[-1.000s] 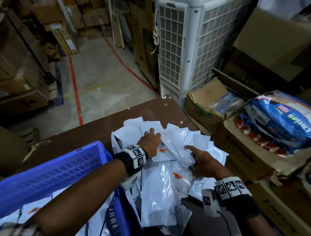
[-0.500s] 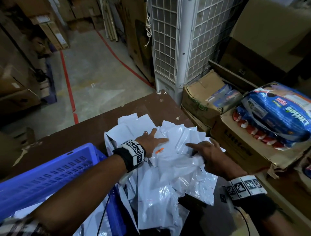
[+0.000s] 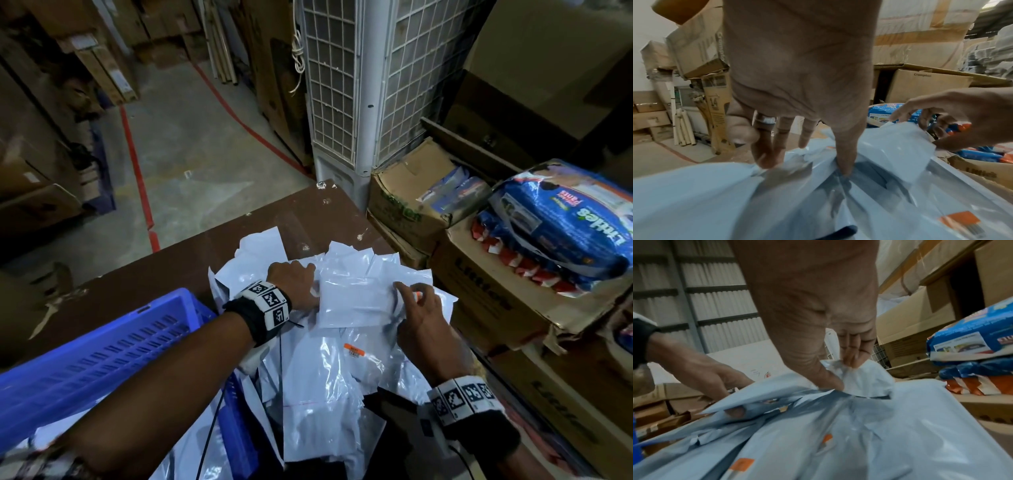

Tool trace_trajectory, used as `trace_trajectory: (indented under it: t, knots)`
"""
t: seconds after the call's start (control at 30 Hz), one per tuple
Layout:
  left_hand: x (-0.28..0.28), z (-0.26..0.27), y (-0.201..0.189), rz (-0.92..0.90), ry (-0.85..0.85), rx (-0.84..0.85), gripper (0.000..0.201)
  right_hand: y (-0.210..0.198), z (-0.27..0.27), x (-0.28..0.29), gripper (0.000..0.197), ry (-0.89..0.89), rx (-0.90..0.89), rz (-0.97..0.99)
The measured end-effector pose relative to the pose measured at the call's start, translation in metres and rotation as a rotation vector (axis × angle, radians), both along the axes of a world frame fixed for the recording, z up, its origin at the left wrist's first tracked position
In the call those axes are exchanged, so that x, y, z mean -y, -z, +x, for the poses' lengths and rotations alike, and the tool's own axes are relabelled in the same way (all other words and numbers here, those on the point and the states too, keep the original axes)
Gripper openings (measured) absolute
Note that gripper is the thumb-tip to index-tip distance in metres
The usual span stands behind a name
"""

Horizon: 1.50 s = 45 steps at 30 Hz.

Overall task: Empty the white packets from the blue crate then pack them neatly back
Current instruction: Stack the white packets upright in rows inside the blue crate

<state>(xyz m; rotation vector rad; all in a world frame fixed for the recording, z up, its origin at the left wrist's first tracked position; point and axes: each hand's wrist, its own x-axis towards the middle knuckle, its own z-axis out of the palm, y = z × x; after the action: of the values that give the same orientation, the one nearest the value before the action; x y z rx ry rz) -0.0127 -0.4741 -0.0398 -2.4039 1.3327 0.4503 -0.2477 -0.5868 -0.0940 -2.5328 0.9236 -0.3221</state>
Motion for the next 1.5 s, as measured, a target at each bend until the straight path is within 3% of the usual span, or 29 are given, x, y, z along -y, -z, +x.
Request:
trace_trajectory:
  t: [0.17,0.23,0.4,0.5,0.6,0.7,0.8,0.93,1.03,1.2,1.5]
  knots:
    - [0.0,-0.005,0.013,-0.083,-0.151,-0.017,0.076,0.013,0.007,-0.014,0.053,0.034,0.016,0.13]
    - [-0.001,-0.004,0.016,-0.089,-0.226,-0.065,0.089,0.014,0.014,-0.018,0.056,0.061,-0.003,0.171]
    - [-0.011,0.001,0.014,-0.027,-0.345,-0.212,0.123,0.015,0.024,-0.017,0.035,0.088,0.026,0.315]
    - [-0.019,-0.001,0.018,0.01,-0.35,-0.234,0.135,0.016,0.025,-0.012,0.045,0.065,0.085,0.314]
    - [-0.021,-0.003,0.024,0.012,-0.376,-0.234,0.133,0.013,0.028,-0.008,0.056,0.035,0.212,0.272]
    - [-0.023,-0.002,0.022,-0.028,-0.432,-0.282,0.131,0.009,0.031,-0.011,0.044,0.06,0.33,0.233]
    - [-0.022,0.0,0.019,-0.063,-0.467,-0.297,0.133,0.013,0.036,-0.017,0.032,0.156,0.245,0.2]
    - [-0.019,-0.002,0.015,-0.098,-0.509,-0.324,0.126,0.017,0.05,-0.032,0.089,0.241,-0.117,0.183]
    - [-0.019,-0.007,0.013,-0.154,-0.548,-0.387,0.12,0.019,0.059,-0.044,0.104,0.238,-0.258,0.124]
    - [-0.021,-0.017,0.003,-0.202,-0.558,-0.437,0.114,0.023,0.062,-0.05,0.1,0.198,-0.324,0.122]
    - [-0.036,-0.043,-0.026,-0.332,-0.457,-0.429,0.094,0.015,0.045,-0.054,0.088,0.147,-0.193,0.181]
